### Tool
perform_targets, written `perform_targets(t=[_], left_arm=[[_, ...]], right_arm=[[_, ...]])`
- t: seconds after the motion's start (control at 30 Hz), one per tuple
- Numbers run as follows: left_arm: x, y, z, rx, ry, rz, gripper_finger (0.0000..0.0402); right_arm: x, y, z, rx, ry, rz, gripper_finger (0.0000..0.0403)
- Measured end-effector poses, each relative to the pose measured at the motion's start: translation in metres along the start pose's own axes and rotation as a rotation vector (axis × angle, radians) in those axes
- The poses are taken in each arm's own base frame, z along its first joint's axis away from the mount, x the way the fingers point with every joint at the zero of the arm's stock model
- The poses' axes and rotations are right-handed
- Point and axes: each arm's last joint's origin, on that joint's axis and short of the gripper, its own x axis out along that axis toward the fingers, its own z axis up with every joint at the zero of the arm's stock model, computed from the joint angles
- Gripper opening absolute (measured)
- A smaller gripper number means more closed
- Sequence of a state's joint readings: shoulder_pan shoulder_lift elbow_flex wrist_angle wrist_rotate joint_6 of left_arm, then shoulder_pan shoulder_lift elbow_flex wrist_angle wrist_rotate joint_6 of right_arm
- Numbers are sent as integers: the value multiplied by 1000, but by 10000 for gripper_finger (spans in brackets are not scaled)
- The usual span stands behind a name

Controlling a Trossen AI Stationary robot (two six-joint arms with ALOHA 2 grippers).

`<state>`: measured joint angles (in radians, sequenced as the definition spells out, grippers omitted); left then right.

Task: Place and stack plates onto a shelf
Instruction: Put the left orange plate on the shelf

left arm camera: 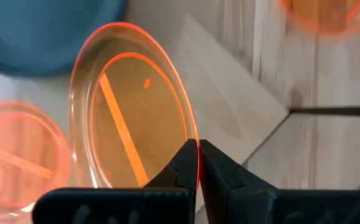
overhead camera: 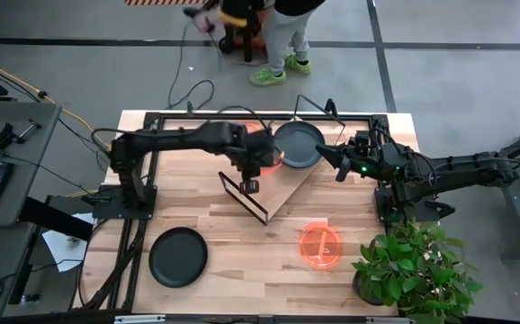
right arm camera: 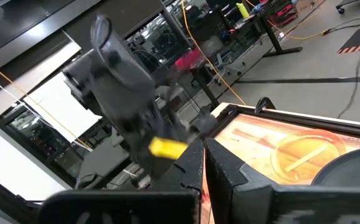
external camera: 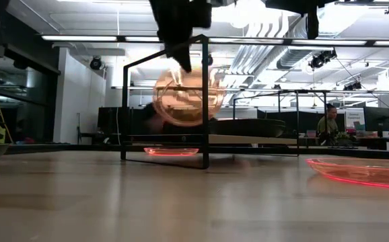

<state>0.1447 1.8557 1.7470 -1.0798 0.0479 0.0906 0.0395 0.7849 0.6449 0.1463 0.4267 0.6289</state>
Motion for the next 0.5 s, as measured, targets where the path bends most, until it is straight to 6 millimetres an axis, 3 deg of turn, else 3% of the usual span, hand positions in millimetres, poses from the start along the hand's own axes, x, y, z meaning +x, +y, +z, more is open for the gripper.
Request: perform_targets(t=[0.33, 0.5], left_arm=[[32, -12, 3, 24, 77, -39, 0], [35, -16, 6, 29, 58, -42, 1]], right_arm=[[0, 0, -1, -11, 5, -4, 0], [0, 0, -1, -9, 6, -4, 0]])
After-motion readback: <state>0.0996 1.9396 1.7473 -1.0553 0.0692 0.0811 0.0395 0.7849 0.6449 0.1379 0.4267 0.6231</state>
